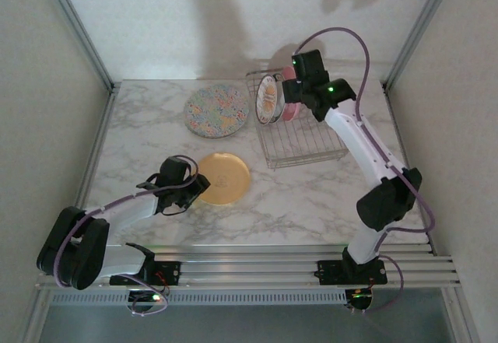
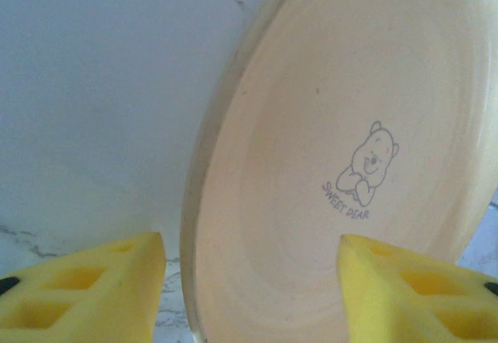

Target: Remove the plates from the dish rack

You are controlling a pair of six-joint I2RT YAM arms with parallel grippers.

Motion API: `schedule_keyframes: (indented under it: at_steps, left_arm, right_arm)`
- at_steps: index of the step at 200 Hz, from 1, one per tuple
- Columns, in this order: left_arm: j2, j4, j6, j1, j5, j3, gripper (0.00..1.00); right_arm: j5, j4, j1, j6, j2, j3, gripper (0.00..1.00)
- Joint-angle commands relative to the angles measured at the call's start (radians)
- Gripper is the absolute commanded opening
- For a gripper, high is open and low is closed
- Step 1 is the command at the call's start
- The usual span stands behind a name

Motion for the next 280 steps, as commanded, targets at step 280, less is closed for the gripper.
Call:
schedule_keyframes:
  at_steps: [280]
  left_arm:
    - [-0.385, -0.395, 0.041, 0.008, -0.179, 0.666, 0.82]
  right_arm:
    - [0.045, 0.047, -0.094, 0.013, 0.524, 0.370, 0.39]
